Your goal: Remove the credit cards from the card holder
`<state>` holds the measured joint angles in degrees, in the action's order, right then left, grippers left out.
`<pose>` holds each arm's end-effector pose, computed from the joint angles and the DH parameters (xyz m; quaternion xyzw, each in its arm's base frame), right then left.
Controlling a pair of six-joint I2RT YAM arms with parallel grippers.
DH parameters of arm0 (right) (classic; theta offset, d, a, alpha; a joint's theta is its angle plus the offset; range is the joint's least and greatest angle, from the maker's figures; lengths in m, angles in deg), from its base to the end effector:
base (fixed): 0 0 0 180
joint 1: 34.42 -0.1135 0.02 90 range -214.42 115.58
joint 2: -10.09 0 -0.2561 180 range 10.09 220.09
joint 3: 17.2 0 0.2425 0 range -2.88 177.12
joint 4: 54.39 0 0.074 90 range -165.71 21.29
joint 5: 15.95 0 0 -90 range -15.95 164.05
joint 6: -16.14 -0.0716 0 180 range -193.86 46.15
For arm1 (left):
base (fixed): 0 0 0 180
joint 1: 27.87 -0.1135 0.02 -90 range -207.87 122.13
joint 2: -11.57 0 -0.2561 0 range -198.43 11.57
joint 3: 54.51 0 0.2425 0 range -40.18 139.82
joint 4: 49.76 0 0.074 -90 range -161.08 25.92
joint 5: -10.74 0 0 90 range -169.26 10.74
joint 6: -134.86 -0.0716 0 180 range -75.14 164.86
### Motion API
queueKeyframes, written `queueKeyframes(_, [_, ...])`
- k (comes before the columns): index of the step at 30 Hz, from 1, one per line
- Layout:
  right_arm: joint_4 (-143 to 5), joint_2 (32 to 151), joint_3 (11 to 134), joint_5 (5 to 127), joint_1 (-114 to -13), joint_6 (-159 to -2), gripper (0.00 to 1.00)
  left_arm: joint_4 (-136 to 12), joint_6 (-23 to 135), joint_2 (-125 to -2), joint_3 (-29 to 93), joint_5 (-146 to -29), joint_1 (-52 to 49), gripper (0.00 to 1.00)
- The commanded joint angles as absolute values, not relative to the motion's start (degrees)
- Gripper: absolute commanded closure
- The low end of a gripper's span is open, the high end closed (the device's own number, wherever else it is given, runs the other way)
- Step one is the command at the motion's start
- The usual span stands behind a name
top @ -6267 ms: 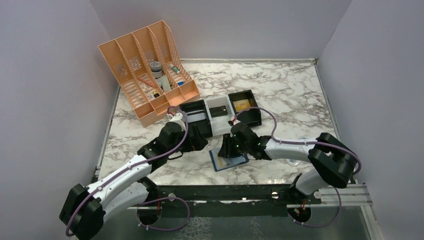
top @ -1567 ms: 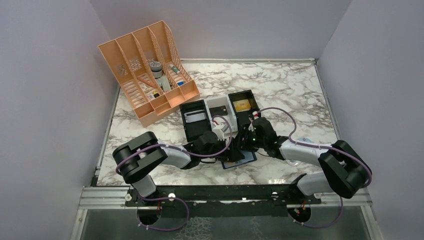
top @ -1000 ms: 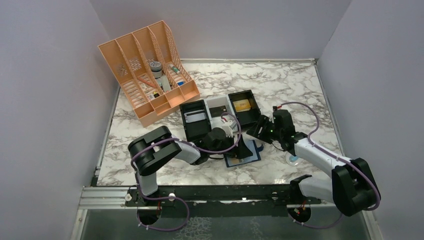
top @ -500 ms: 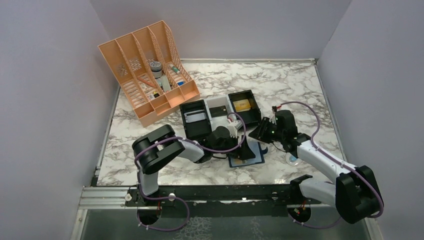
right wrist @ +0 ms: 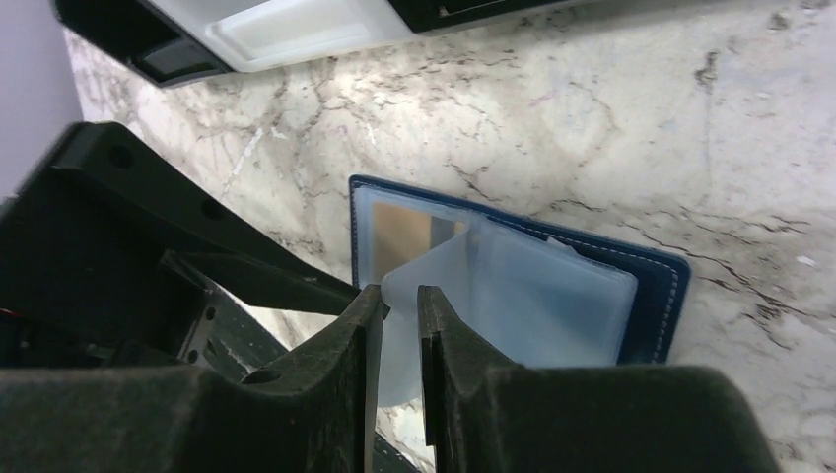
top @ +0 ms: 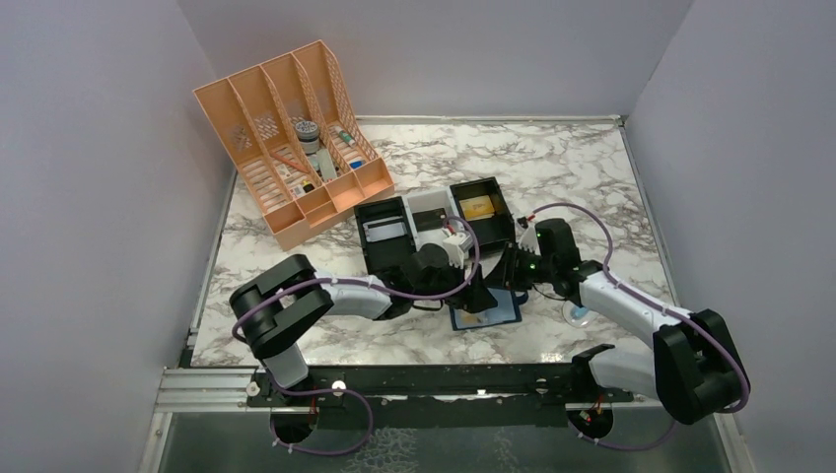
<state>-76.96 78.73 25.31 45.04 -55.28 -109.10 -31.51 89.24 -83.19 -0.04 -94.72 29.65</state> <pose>0.2069 0.1160 0.1426 0.0258 0.9099 0.3674 0.1911 0.1766 -0.3129 0.1582 0.1687 0.8077 -0.5004 0.2623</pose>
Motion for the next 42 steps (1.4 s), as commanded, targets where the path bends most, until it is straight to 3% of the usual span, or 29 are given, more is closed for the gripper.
queueKeyframes(1, [-81.38, 78.04, 27.69, 51.98, -54.98, -109.54, 0.8, -31.33, 88.98, -87.67, 2.9, -97.61, 30.7, 0.33])
queueKeyframes(8, [-86.48, 77.33, 29.76, 62.26, -54.96, -108.31, 0.8, -28.25, 90.39, -91.97, 5.93, -102.33, 31.14, 0.35])
queueKeyframes(15, [-87.22, 74.32, 30.83, 64.9, -54.98, -108.98, 0.57, -26.05, 91.55, -98.63, 10.61, -105.01, 31.9, 0.39])
queueKeyframes(18, [-87.66, 73.65, 30.87, 64.67, -54.99, -108.88, 0.6, -25.86, 91.96, -100.68, 11.1, -103.96, 31.9, 0.41])
queueKeyframes(23, [-85.9, 73.78, 28.75, 58.66, -54.99, -109.06, 0.8, -25.92, 92.96, -102.83, 9.94, -102.35, 31.89, 0.43])
queueKeyframes(28, [-84.65, 78.61, 26.17, 54.52, -54.99, -110.2, 0.84, -25.97, 91.27, -98.45, 7.92, -101.37, 31.99, 0.43])
queueKeyframes(37, [-84.94, 82.63, 25.69, 63.38, -54.99, -110.5, 0.84, -31.68, 87.3, -86.6, 5.51, -99.77, 31.9, 0.37])
queueKeyframes(42, [-81.97, 75.09, 25.79, 58.49, -54.96, -107.33, 0.7, -42.32, 83.55, -77.61, 2.8, -90.06, 31.81, 0.35])
